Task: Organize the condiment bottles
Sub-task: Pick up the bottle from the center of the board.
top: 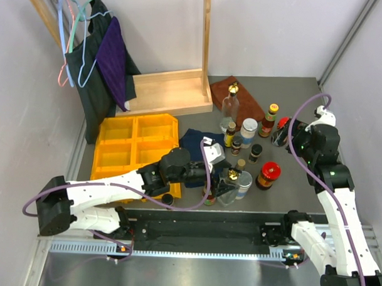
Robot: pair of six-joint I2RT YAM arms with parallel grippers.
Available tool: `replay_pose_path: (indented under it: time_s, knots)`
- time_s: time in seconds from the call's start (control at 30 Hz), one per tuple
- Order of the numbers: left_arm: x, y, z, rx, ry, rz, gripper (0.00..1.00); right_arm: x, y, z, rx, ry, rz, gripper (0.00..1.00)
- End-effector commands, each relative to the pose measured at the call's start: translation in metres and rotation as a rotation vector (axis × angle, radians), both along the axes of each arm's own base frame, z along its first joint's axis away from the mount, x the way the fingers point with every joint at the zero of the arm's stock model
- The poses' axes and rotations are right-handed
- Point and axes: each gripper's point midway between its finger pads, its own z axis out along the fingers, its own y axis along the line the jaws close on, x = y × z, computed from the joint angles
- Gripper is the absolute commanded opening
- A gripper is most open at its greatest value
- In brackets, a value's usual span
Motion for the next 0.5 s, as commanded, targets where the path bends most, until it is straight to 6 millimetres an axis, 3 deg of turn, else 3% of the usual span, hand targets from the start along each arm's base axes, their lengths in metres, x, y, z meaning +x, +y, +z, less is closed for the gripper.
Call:
replay_pose_path:
  time_s: [0.0,0.27,0.47]
  knots:
    - [0.003,-0.009,0.022,-0.094,-0.044,0.002,0.81,0.003,0.003,0.024,-0.006,-0.061,0.021,0.99]
    - [0.004,-0.015,0.021,-0.108,-0.041,0.008,0.66,0.001,0.002,0.021,-0.012,-0.051,0.018,0.99]
    - [0.002,-0.019,0.02,-0.098,-0.036,-0.001,0.47,-0.001,0.0,0.021,-0.018,-0.051,0.01,0.99]
